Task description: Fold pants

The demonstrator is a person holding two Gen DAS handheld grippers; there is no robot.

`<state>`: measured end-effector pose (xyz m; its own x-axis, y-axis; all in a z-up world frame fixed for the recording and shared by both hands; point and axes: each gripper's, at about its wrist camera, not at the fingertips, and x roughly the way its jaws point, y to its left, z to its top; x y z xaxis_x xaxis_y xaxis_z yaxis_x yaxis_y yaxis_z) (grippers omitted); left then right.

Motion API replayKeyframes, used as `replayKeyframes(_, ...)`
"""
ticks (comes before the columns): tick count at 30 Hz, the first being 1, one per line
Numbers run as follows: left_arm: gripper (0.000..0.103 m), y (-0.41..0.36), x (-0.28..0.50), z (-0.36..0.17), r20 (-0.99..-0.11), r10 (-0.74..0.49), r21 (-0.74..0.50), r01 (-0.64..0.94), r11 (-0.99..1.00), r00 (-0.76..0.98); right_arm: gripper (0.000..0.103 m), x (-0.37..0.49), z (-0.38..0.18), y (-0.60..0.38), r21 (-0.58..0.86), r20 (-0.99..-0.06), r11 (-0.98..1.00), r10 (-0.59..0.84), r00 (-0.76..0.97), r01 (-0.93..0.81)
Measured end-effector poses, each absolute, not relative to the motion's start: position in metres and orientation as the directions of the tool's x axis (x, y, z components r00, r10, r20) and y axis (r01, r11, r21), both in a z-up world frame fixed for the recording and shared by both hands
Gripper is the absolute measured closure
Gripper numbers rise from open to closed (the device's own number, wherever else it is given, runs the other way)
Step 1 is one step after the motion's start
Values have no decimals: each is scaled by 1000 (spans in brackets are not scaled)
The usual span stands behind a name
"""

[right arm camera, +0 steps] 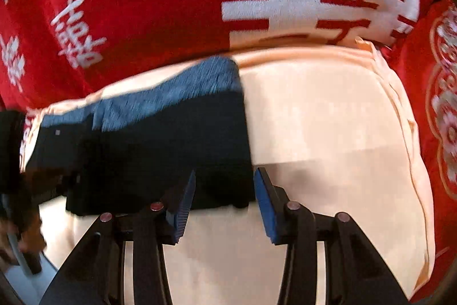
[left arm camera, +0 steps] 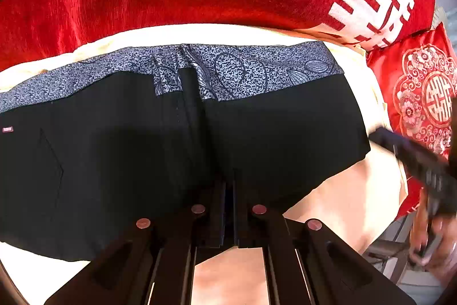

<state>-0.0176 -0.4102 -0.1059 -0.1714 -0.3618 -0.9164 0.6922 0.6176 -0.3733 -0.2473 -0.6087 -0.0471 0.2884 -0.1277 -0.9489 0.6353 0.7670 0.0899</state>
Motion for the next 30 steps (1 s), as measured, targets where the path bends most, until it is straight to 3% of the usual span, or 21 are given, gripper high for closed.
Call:
replayKeyframes(5, 99, -411, -16, -104, -920, -356, -365, 697, 617, -166, 59, -199, -65, -630, 100, -939, 793, -124, 320, 602)
replayKeyframes(8, 99, -411, -17, -102, -925, -352, -347, 688, 637, -140, 56, -175, -97, -614, 22, -962, 813, -142, 235, 582)
replayKeyframes(12, 97, -407, -17, -96, -924, -366, -345, 657, 671, -112, 53, -170, -97, -594, -59, -954, 838, -206, 216, 542)
replayKeyframes(13, 92, -406, -18, -94, -928, -360, -332, 652, 682, -95, 53, -171, -94, -591, -59, -955, 846, -203, 217, 531)
replayKeyframes(15, 49, -403, -19, -91, -941, -335, -286, 645, 709, -50, 53, -173, -89, -584, -59, -957, 863, -192, 218, 503)
replayKeyframes(16, 44, -400, -19, -89, -942, -333, -276, 633, 724, -30, 53, -175, -86, -580, -56, -958, 871, -185, 219, 488)
replayKeyframes(23, 43, -369, -17, -82, -970, -241, -184, 550, 815, 33, 53, -171, -57, -556, 83, -947, 892, -69, 315, 445)
replayKeyframes(28, 43, -332, -20, -78, -982, -173, -117, 468, 876, 77, 58, -131, -67, -539, 190, -931, 902, 40, 363, 387)
replayKeyframes(30, 34, -316, -22, -79, -983, -162, -105, 442, 891, 91, 58, -117, -82, -532, 210, -934, 896, 66, 350, 391)
